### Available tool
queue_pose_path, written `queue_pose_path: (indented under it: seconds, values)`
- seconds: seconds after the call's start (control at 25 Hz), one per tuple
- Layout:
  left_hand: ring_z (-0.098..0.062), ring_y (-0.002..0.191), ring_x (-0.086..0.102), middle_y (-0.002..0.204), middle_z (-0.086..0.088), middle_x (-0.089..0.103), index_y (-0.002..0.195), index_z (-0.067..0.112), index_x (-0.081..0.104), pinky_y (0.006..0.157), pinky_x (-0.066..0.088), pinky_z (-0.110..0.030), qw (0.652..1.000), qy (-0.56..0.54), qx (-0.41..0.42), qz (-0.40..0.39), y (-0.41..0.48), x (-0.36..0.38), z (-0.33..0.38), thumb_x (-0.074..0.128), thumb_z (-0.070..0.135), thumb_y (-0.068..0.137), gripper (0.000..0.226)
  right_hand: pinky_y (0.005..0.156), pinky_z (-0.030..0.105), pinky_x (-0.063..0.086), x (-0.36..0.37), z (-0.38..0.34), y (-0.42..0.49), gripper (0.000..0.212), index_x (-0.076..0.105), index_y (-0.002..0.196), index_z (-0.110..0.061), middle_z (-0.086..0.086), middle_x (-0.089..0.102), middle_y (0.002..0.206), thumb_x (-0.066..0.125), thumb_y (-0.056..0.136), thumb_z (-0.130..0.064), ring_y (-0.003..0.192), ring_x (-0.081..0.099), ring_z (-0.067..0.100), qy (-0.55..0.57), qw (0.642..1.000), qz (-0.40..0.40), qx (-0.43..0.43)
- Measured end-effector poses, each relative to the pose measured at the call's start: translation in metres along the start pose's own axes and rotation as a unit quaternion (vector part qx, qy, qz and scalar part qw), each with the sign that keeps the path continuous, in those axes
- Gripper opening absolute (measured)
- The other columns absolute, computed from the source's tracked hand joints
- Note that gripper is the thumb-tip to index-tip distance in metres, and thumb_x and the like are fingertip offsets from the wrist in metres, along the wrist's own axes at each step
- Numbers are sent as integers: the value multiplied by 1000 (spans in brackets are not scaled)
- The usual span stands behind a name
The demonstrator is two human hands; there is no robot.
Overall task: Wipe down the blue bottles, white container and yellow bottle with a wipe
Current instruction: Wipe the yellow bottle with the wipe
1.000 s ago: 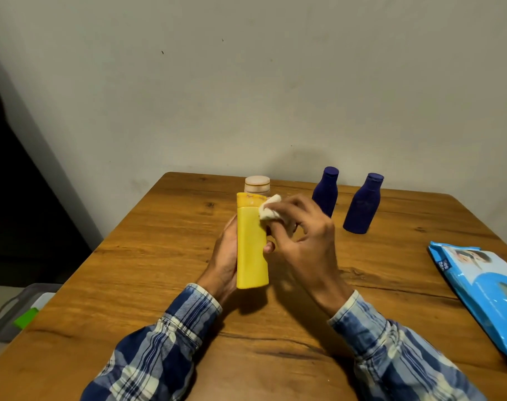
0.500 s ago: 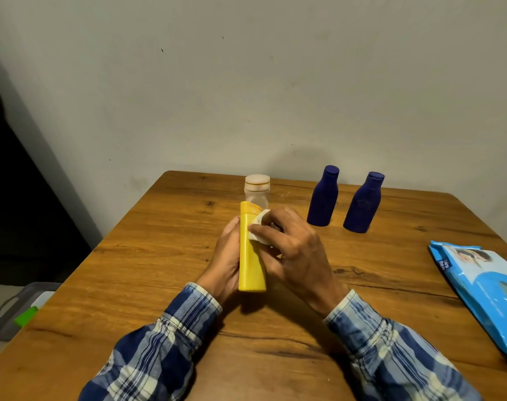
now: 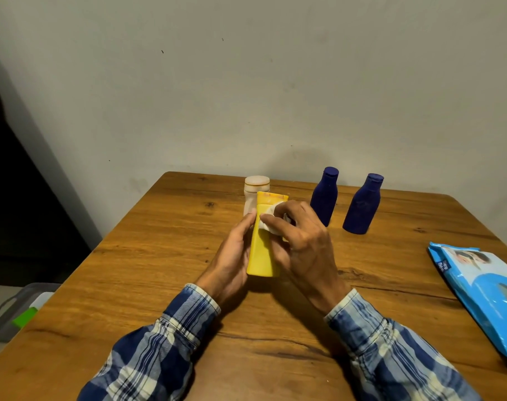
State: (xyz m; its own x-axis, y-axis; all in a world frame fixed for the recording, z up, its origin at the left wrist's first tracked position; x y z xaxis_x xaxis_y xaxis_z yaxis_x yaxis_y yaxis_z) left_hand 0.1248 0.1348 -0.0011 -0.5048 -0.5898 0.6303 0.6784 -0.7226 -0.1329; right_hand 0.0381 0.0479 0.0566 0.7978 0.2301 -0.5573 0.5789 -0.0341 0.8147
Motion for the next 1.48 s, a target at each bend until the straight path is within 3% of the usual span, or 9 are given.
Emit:
queue_pose_path:
  seconds: [0.16, 0.24, 0.36, 0.64, 0.84, 1.04, 1.2, 1.36, 1.48]
  values:
    - [-39, 130, 56, 143, -27, 57, 144, 8, 55, 114, 41, -59, 999, -4, 32, 2, 5, -1, 5, 55, 48, 102, 59, 78, 37, 58, -2, -2, 2, 25, 73, 106, -5, 11, 66, 105, 62, 88, -18, 98, 62, 23, 70, 997, -21, 3]
    - [-33, 106, 69, 126, -23, 68, 142, 11, 56, 90, 59, -53, 997, 31, 60, 22, 5, -3, 9, 50, 49, 102, 55, 82, 36, 57, -14, 10, 5, 22, 73, 108, -5, 10, 67, 108, 67, 88, -9, 101, 62, 20, 96, 991, 52, 77]
    - [-30, 90, 69, 113, -22, 69, 144, 12, 52, 72, 61, -46, 996, 47, 72, 8, 5, -4, 12, 48, 52, 101, 59, 88, 27, 53, -29, 22, 9, 26, 71, 113, -7, 7, 67, 115, 72, 87, -1, 106, 62, 20, 106, 978, 126, 131]
    - [-41, 123, 62, 134, -23, 65, 143, 14, 55, 110, 41, -67, 998, 20, 64, 15, 3, -1, 6, 44, 46, 106, 51, 87, 38, 56, 1, -2, 3, 31, 71, 115, -8, 13, 63, 119, 65, 85, -13, 111, 55, 26, 39, 996, -75, -9]
    - [-32, 93, 69, 120, -22, 67, 145, 15, 50, 71, 62, -47, 995, 59, 80, -14, 2, 8, 8, 43, 43, 107, 48, 84, 34, 55, -17, 20, 10, 33, 69, 119, -3, 13, 61, 115, 61, 87, -4, 107, 53, 22, 60, 993, 43, 90]
    - [-41, 124, 62, 134, -23, 65, 142, 11, 55, 106, 48, -60, 996, 34, 83, -10, 2, 3, 10, 44, 41, 108, 47, 91, 34, 55, 0, -5, 6, 38, 66, 123, -2, 16, 60, 120, 65, 86, -12, 112, 54, 26, 21, 996, -76, -35]
    - [-34, 103, 68, 129, -23, 65, 144, 13, 53, 81, 61, -48, 995, 54, 73, -31, -1, 16, 8, 43, 40, 107, 47, 90, 30, 53, -17, 14, 10, 36, 66, 124, -1, 15, 57, 118, 64, 88, 0, 110, 51, 21, 52, 994, 42, 88]
    - [-35, 117, 65, 128, -23, 67, 141, 6, 55, 101, 52, -51, 998, 6, 52, -27, -3, 10, 8, 46, 39, 106, 49, 95, 26, 48, 0, -14, 6, 39, 67, 122, -2, 15, 60, 120, 67, 84, -9, 113, 51, 23, 29, 995, -80, -52]
    - [-30, 103, 69, 118, -19, 69, 139, 5, 56, 86, 59, -44, 998, 21, 56, -36, -5, 14, 10, 45, 37, 105, 48, 91, 26, 52, -13, -1, 13, 35, 68, 120, 0, 16, 61, 116, 66, 84, -4, 109, 53, 22, 47, 999, -21, -11]
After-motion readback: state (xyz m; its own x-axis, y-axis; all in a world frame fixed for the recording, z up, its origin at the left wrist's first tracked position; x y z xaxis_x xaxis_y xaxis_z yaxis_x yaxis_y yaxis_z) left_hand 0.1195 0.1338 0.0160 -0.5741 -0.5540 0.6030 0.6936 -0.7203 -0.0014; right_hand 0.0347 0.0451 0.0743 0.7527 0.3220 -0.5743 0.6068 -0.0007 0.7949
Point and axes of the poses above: each hand's wrist, its own y-axis towards the middle knuckle, its own x-axis out of the palm, z = x × y, the point moved 5 cm from there along y, towards the middle knuckle
